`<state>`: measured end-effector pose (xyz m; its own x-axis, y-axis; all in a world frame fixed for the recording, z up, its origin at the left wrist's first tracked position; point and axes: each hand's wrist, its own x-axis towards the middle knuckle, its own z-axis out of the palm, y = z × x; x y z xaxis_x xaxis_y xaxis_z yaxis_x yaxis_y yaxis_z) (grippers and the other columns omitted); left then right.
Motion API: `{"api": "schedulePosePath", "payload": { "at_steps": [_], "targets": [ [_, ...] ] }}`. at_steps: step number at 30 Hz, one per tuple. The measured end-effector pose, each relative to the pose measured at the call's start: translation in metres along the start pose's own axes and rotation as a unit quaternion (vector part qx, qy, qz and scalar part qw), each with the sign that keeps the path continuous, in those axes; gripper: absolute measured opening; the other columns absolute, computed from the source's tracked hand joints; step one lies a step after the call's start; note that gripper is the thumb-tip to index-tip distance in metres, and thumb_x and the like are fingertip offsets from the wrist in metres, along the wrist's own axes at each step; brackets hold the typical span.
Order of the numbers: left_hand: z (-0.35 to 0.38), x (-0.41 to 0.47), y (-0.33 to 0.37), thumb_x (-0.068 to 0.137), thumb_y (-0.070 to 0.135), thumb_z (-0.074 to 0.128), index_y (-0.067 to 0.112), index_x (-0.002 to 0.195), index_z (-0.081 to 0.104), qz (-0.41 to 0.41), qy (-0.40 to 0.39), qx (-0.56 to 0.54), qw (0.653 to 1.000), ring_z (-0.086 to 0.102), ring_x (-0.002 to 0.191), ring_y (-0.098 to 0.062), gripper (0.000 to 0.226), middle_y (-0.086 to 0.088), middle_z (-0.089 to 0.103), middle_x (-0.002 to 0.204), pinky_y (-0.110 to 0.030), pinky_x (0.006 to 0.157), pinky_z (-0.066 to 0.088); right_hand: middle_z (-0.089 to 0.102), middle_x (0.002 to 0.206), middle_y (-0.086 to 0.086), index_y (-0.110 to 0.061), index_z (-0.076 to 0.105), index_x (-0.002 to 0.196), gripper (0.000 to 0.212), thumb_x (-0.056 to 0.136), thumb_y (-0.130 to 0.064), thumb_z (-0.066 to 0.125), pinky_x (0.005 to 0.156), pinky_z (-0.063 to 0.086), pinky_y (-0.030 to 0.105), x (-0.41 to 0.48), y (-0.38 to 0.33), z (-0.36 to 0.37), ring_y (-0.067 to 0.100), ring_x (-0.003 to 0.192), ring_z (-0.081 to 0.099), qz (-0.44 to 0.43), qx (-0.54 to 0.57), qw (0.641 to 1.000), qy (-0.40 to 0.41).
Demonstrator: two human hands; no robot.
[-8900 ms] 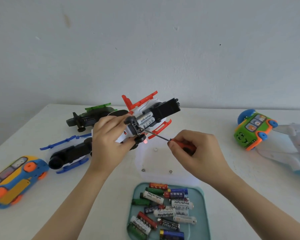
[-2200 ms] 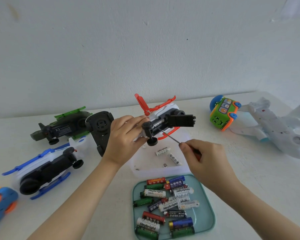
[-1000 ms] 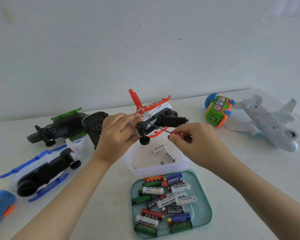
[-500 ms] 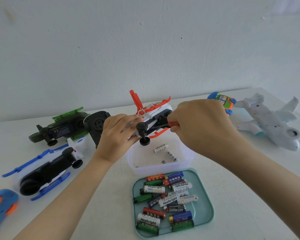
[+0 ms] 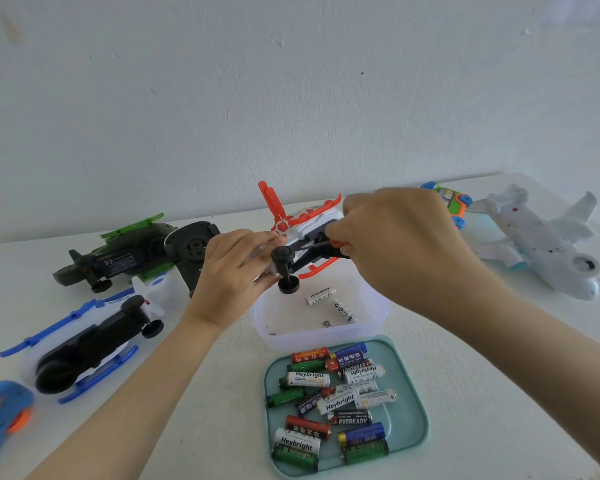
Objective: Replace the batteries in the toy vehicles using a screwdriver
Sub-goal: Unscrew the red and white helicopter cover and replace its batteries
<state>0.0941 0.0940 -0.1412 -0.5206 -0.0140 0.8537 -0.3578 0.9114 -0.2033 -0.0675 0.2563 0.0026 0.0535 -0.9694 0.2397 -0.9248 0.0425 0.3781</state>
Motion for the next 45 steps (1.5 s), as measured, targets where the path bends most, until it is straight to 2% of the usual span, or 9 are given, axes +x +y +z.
{"api": "schedulePosePath", "payload": {
  "at_steps": [4,7,10,18,21,28,32,38,45],
  "targets": [
    [-0.002,-0.001,-0.001,0.096,0.03,0.058,0.012,0.116,0.057,-0.005,0.002,-0.003,1.0,0.055,0.099,-0.024,0.026,-0.001,0.057,0.113,-0.036,0.086,0.041,0.04,0.073,-0.005,-0.031,0.062,0.089,0.011,0.091,-0.022,0.055,0.045,0.009,0.026,0.0,0.005,0.002,0.014,0.067,0.043,-0.008,-0.014,1.0,0.001],
    [-0.003,0.0,-0.001,0.098,0.031,0.055,0.013,0.115,0.056,-0.009,0.005,-0.008,1.0,0.054,0.1,-0.023,0.026,0.0,0.054,0.114,-0.036,0.087,0.04,0.034,0.056,-0.008,-0.036,0.062,0.058,0.021,0.058,-0.032,0.082,0.048,-0.004,0.02,0.0,0.004,0.005,0.013,0.044,0.042,0.034,-0.046,0.998,-0.015],
    [-0.002,0.0,0.0,0.095,0.028,0.06,0.013,0.114,0.057,-0.008,0.006,-0.004,1.0,0.054,0.099,-0.023,0.025,0.0,0.055,0.114,-0.035,0.087,0.04,0.028,0.054,-0.008,-0.034,0.061,0.053,0.028,0.048,-0.029,0.088,0.052,-0.006,0.015,0.001,0.0,0.018,0.014,0.039,0.029,0.043,-0.025,0.999,0.015],
    [0.0,-0.001,0.001,0.096,0.028,0.059,0.012,0.113,0.059,-0.025,0.014,-0.005,1.0,0.055,0.098,-0.022,0.023,-0.002,0.057,0.114,-0.034,0.089,0.039,0.047,0.049,-0.008,-0.031,0.063,0.055,0.023,0.057,-0.028,0.086,0.051,-0.006,0.014,-0.005,-0.003,0.028,0.014,0.033,0.044,0.013,0.021,0.998,0.051],
    [0.0,-0.002,0.002,0.094,0.027,0.06,0.012,0.113,0.059,-0.021,0.006,-0.005,1.0,0.055,0.097,-0.022,0.024,-0.003,0.059,0.112,-0.033,0.09,0.038,0.04,0.052,-0.008,-0.031,0.067,0.059,0.024,0.052,-0.024,0.088,0.051,-0.004,0.014,-0.003,0.0,0.025,0.014,0.037,0.045,0.002,0.003,0.998,0.063],
    [0.001,0.001,0.003,0.092,0.025,0.064,0.013,0.113,0.058,-0.018,0.005,-0.007,1.0,0.057,0.096,-0.024,0.025,-0.002,0.058,0.111,-0.035,0.086,0.041,0.03,0.054,-0.008,-0.033,0.064,0.052,0.026,0.051,-0.023,0.088,0.053,-0.005,0.016,0.004,0.015,0.014,0.015,0.045,0.026,-0.029,-0.038,0.996,0.078],
    [0.002,0.001,0.001,0.092,0.023,0.064,0.013,0.11,0.06,-0.037,0.013,-0.016,0.999,0.056,0.095,-0.023,0.022,0.001,0.057,0.112,-0.033,0.089,0.039,0.049,0.052,-0.007,-0.032,0.066,0.057,0.021,0.059,-0.028,0.086,0.055,-0.004,0.014,0.0,0.015,0.019,0.017,0.036,0.043,-0.016,0.007,0.994,0.107],
    [-0.002,0.0,0.002,0.08,0.019,0.069,0.002,0.102,0.07,-0.076,-0.001,-0.019,0.997,0.055,0.096,-0.024,0.028,-0.01,0.068,0.102,-0.027,0.095,0.034,0.048,0.053,-0.007,-0.03,0.065,0.061,0.027,0.05,-0.026,0.089,0.051,-0.003,0.014,-0.001,0.002,0.028,0.016,0.036,0.048,0.003,-0.01,0.995,0.101],
    [-0.008,-0.002,0.003,0.083,0.023,0.067,0.004,0.104,0.068,-0.078,-0.031,-0.049,0.995,0.056,0.098,-0.025,0.028,-0.011,0.069,0.104,-0.026,0.098,0.034,0.045,0.057,-0.005,-0.026,0.068,0.062,0.022,0.054,-0.01,0.081,0.051,0.002,0.022,0.005,0.005,0.018,0.018,0.05,0.026,-0.061,-0.041,0.99,0.122]
  ]
}}
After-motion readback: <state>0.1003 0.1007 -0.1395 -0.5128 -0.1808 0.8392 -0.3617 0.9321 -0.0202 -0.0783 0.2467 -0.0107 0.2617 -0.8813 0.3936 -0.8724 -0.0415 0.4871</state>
